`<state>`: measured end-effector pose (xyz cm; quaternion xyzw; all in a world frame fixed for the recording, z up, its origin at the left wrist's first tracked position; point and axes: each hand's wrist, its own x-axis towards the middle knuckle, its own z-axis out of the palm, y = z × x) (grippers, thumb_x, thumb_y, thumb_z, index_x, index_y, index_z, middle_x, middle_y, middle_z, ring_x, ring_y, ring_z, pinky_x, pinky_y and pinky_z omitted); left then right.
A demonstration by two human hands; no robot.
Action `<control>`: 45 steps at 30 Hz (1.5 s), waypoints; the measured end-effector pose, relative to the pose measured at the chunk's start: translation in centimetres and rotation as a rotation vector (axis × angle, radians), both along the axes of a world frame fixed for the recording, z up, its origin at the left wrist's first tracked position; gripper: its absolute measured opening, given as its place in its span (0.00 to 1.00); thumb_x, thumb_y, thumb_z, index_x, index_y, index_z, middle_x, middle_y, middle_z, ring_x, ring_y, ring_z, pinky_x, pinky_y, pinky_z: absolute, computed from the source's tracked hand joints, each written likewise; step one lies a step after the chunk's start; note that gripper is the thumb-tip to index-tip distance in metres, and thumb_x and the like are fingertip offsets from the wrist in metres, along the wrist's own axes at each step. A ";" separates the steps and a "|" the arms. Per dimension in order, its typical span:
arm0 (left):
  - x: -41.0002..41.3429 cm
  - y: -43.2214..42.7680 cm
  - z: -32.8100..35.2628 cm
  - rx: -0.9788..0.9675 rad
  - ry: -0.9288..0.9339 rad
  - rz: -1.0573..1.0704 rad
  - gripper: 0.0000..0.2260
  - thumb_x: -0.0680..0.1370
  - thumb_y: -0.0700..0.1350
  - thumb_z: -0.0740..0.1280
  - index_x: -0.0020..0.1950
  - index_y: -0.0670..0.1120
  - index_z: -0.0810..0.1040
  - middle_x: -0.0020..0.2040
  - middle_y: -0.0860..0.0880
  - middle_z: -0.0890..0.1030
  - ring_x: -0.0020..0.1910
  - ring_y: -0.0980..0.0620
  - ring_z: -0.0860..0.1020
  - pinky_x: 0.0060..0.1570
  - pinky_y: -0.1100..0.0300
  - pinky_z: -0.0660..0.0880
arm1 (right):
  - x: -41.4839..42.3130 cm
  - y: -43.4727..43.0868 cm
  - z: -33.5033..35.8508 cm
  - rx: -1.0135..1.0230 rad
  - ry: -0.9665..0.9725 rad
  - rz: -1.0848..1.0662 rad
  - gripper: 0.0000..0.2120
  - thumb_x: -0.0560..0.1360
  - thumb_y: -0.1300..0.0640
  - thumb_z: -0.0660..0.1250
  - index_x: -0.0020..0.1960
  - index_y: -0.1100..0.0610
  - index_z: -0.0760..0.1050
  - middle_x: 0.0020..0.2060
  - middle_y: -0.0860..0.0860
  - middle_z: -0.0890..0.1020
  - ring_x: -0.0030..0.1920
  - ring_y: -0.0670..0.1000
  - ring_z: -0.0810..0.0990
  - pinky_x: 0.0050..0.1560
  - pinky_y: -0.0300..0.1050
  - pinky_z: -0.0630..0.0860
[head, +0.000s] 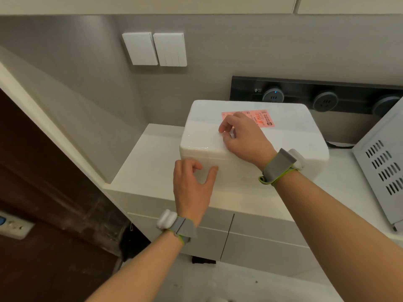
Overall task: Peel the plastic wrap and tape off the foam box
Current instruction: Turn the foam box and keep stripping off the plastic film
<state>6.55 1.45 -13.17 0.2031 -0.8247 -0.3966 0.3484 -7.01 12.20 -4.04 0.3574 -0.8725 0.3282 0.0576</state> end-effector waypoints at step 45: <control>1.6 -0.4 5.2 1.605 0.259 -0.209 0.04 0.77 0.37 0.65 0.44 0.37 0.77 0.47 0.36 0.83 0.50 0.37 0.84 0.47 0.52 0.82 | -0.1 0.0 -0.1 -0.007 -0.006 0.009 0.07 0.76 0.62 0.65 0.53 0.56 0.79 0.51 0.49 0.75 0.41 0.38 0.70 0.48 0.38 0.66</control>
